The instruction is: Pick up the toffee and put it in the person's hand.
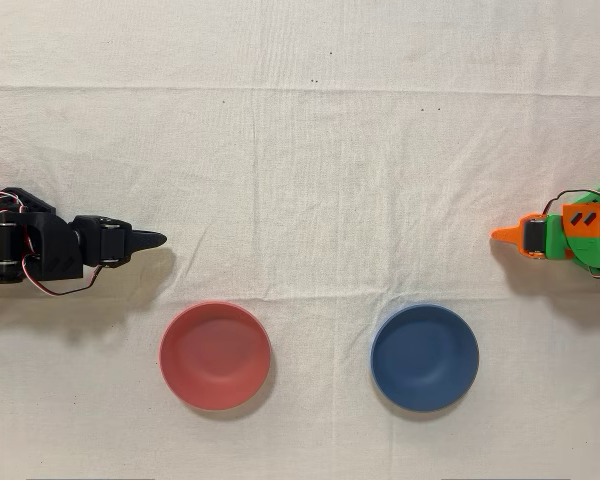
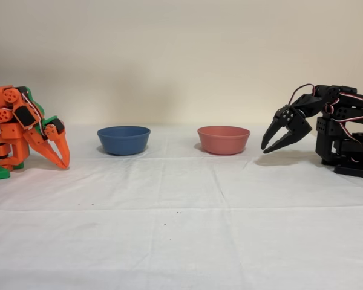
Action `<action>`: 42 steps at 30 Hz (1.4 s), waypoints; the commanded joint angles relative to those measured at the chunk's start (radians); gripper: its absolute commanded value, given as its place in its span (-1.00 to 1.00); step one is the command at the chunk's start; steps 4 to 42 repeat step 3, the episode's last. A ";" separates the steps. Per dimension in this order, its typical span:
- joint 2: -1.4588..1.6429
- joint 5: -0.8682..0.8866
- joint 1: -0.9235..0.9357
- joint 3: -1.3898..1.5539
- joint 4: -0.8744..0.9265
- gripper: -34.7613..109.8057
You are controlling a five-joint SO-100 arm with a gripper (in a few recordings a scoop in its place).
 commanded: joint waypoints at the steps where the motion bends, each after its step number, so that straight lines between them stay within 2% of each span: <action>1: 0.066 0.018 0.017 0.051 0.018 -0.52; 42: 0.066 0.018 0.017 0.051 0.018 -0.52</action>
